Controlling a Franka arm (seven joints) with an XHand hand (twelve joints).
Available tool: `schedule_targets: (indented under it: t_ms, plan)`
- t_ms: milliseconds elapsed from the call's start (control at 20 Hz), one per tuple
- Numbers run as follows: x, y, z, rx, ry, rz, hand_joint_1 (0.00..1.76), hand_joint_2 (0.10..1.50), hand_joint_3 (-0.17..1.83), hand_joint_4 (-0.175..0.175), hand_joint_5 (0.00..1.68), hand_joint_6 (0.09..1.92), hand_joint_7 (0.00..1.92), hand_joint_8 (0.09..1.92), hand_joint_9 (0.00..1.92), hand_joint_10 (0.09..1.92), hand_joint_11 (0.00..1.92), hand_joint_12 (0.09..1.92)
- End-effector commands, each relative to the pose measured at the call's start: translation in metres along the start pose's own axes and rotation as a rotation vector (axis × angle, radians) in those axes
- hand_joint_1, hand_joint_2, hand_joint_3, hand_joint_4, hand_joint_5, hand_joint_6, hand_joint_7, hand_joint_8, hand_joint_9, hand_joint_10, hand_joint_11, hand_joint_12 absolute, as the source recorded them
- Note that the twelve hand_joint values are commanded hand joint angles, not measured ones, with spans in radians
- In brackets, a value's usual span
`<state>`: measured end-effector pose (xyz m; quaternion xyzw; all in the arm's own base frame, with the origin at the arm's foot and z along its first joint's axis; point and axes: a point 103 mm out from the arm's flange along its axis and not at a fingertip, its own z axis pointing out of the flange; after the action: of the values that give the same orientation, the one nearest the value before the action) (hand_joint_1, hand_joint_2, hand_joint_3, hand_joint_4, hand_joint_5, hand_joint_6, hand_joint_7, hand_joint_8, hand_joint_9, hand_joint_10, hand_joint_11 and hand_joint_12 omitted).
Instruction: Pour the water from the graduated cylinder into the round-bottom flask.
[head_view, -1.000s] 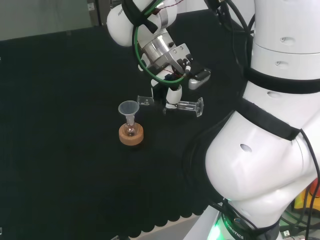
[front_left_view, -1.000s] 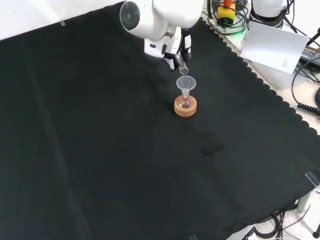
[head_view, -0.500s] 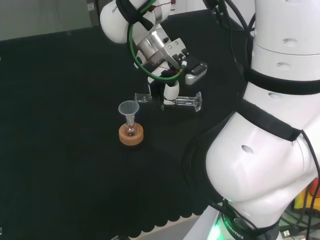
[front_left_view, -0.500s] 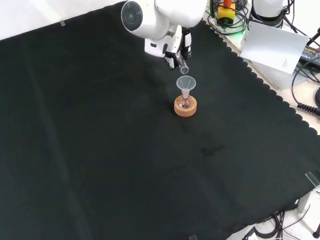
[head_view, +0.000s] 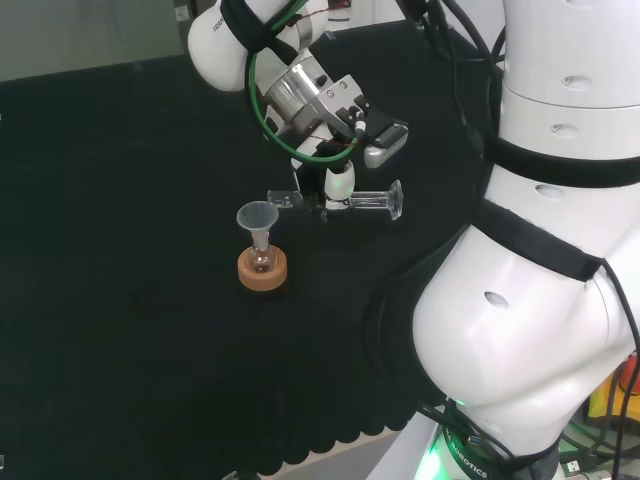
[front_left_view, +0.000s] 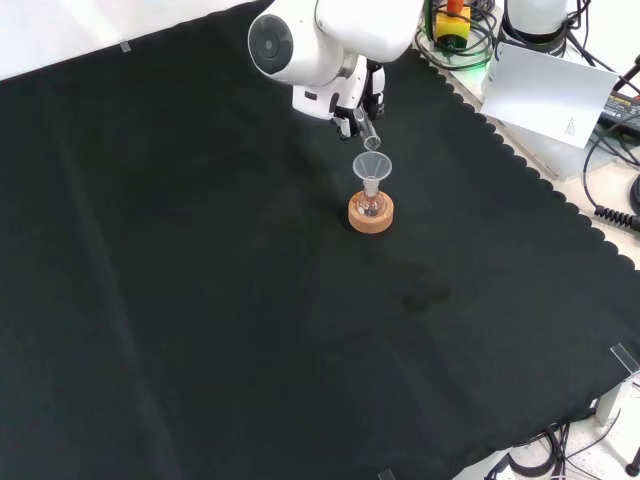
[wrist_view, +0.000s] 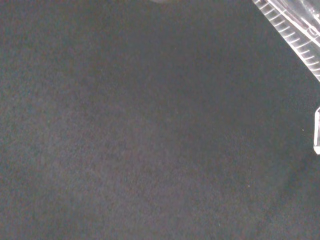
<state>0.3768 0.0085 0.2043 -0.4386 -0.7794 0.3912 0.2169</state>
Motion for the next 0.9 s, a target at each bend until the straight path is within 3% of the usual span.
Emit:
schedule_targets:
  t_ms: [50, 900]
  plan:
    - [0.0001, -0.0019, -0.0015, 0.01, -0.009, 0.003, 1.15, 1.13, -0.06, -0.15, 1.03, 0.95, 1.32, 0.25, 1.46, 0.09, 1.37, 0.68]
    - [0.0007, -0.0048, -0.0057, 0.048, -0.039, 0.019, 1.15, 1.13, -0.06, -0.15, 1.02, 0.95, 1.32, 0.24, 1.46, 0.09, 1.37, 0.67]
